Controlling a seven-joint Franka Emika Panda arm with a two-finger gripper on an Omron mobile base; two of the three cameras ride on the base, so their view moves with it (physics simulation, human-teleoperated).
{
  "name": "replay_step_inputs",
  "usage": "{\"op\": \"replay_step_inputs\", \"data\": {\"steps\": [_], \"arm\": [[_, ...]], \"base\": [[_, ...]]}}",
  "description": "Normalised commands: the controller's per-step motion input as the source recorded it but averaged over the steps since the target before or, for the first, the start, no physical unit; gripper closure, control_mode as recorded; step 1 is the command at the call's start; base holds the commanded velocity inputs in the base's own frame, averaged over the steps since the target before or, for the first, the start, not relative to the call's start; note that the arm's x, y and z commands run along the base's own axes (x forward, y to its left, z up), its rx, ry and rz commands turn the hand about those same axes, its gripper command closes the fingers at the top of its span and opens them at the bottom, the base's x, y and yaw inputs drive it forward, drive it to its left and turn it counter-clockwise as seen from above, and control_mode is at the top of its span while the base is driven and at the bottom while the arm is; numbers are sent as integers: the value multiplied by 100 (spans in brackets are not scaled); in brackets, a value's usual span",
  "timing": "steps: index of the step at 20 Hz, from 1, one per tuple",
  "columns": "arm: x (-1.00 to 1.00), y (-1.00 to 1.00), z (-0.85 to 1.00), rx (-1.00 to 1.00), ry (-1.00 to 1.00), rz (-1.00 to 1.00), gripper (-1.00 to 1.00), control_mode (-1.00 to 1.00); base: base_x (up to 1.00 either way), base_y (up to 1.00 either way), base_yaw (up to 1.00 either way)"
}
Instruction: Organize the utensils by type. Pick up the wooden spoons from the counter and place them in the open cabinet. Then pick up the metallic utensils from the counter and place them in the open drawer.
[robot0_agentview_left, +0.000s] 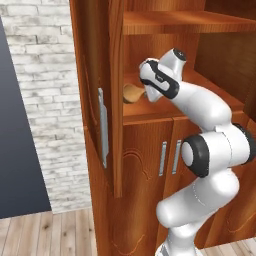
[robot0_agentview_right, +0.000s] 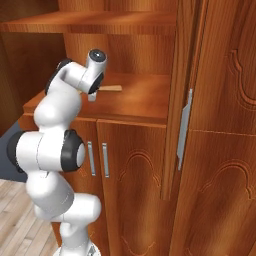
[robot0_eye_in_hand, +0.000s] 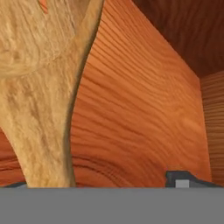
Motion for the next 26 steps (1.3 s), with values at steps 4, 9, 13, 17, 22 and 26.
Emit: {"op": "replay_step_inputs", "data": {"steps": [4,9,13,17,22,26], "arm": [[-9,7,-6,24,0,-28,-100,-100],[-8,1,0,37,0,-19,-100,-100],[-9,0,0,36,9,-16,-100,-100],[-5,0,0,34,8,-12,-100,-100],[-3,0,5,31,4,-9,-100,-100],[-34,0,4,25,0,-5,-100,-100]], "base": [[0,0,0],[0,0,0],[0,0,0],[0,0,0],[0,0,0],[0,0,0]]}}
